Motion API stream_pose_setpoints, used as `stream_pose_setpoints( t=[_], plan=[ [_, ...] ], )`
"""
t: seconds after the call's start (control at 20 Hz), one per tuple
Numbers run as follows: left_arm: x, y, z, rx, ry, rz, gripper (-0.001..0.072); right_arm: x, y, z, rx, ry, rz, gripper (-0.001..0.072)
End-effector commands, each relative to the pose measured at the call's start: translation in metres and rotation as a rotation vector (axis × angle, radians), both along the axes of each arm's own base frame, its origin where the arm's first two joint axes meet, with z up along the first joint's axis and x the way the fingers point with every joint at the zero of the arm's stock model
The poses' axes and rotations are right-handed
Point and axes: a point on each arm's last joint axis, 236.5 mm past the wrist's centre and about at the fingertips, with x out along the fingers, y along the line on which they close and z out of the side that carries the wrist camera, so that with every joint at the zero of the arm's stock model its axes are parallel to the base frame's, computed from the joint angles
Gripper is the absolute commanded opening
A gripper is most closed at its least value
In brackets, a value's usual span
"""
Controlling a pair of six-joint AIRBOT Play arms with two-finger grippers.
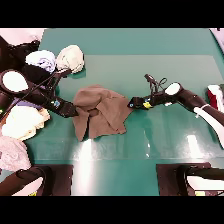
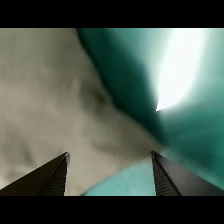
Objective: Fold the shirts.
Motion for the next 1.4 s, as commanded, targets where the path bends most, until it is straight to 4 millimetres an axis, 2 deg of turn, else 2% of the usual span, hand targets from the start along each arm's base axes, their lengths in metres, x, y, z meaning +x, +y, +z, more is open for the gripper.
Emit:
stream_pose_setpoints(
  t=[0.0, 0.15, 0.3, 0.4, 0.45, 0.55, 0.6, 0.65, 0.75, 0.8, 0.85, 0.9, 1.0, 1.1, 1.2, 1.3, 1.35],
  plan=[
    [-0.004, 0.002, -0.001, 0.007, 0.016, -0.009, 0.0024, 0.024, -0.014, 0.002, -0.050, -0.038, 0.009, 0.0570],
    [-0.004, 0.001, 0.000, 0.006, 0.015, -0.009, 0.0024, 0.020, -0.018, -0.001, -0.045, -0.014, 0.038, 0.0570],
    [-0.004, 0.001, 0.000, 0.006, 0.015, -0.009, 0.0024, -0.009, -0.002, -0.019, -0.045, 0.062, 0.159, 0.0570],
    [-0.004, 0.002, -0.001, 0.007, 0.016, -0.009, 0.0024, -0.017, 0.010, -0.027, -0.054, 0.073, 0.195, 0.0561],
    [-0.004, 0.002, -0.001, 0.008, 0.015, -0.010, 0.0024, -0.017, 0.014, -0.028, -0.058, 0.061, 0.197, 0.0423],
    [-0.004, 0.003, -0.001, 0.015, 0.014, -0.010, 0.0025, -0.009, 0.014, -0.024, -0.063, 0.024, 0.181, 0.0062],
    [-0.003, 0.005, -0.002, 0.025, 0.010, -0.009, 0.0024, -0.004, 0.011, -0.018, -0.064, 0.001, 0.171, 0.0018],
    [-0.001, 0.010, -0.003, 0.045, 0.001, -0.008, 0.0024, 0.002, 0.006, -0.005, -0.058, -0.032, 0.153, 0.0017],
    [0.012, 0.024, 0.009, 0.109, -0.067, -0.004, 0.0024, 0.021, -0.012, 0.038, -0.041, -0.139, 0.089, 0.0016],
    [0.024, 0.031, 0.026, 0.143, -0.130, 0.002, 0.0024, 0.031, -0.025, 0.066, -0.032, -0.208, 0.046, 0.0016],
    [0.036, 0.037, 0.048, 0.165, -0.200, 0.010, 0.0024, 0.040, -0.043, 0.102, -0.025, -0.293, 0.000, 0.0015],
    [0.048, 0.043, 0.079, 0.180, -0.285, 0.022, 0.0024, 0.048, -0.061, 0.144, -0.017, -0.385, -0.044, 0.0015],
    [0.065, 0.050, 0.149, 0.183, -0.468, 0.055, 0.0024, 0.054, -0.096, 0.237, -0.003, -0.575, -0.140, 0.0015],
    [0.068, 0.055, 0.224, 0.152, -0.654, 0.090, 0.0024, 0.043, -0.125, 0.330, 0.002, -0.768, -0.219, 0.0014],
    [0.057, 0.058, 0.291, 0.104, -0.821, 0.118, 0.0024, 0.017, -0.142, 0.406, -0.010, -0.938, -0.258, 0.0014],
    [0.038, 0.062, 0.348, 0.056, -0.965, 0.141, 0.0024, -0.014, -0.152, 0.457, -0.027, -1.053, -0.283, 0.0014],
    [0.027, 0.064, 0.370, 0.033, -1.025, 0.150, 0.0024, -0.030, -0.156, 0.473, -0.039, -1.087, -0.289, 0.0014]
  ],
)
